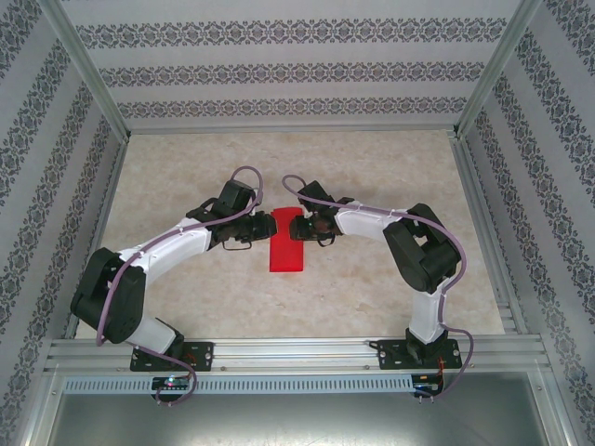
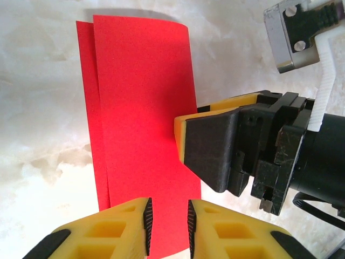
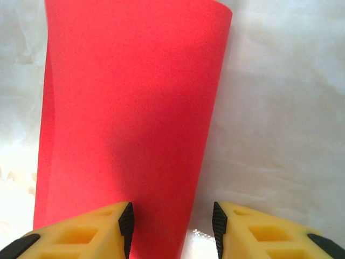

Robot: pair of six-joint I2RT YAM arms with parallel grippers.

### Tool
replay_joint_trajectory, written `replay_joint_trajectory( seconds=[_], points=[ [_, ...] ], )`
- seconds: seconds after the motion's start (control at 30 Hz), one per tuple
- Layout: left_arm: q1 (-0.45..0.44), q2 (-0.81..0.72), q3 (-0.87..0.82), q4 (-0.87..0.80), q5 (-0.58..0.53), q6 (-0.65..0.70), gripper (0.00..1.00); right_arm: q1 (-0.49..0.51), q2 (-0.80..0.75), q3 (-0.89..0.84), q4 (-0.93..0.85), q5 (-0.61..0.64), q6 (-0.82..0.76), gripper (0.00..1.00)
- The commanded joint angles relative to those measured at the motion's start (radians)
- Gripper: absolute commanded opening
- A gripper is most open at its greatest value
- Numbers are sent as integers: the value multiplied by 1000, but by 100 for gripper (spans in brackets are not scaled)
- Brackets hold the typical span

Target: Fold a paper plane with a square sheet of paper (pick it up from the middle)

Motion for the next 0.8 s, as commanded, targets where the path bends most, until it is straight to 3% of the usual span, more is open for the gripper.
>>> replay_joint_trajectory(
  seconds=[0.0, 0.77],
  points=[
    [11, -32, -16, -27, -14, 8, 28, 15, 25, 26, -32, 43, 6, 46],
    [16, -31, -33, -21, -9, 0, 28, 49, 59, 73, -66, 58, -8, 47]
  ],
)
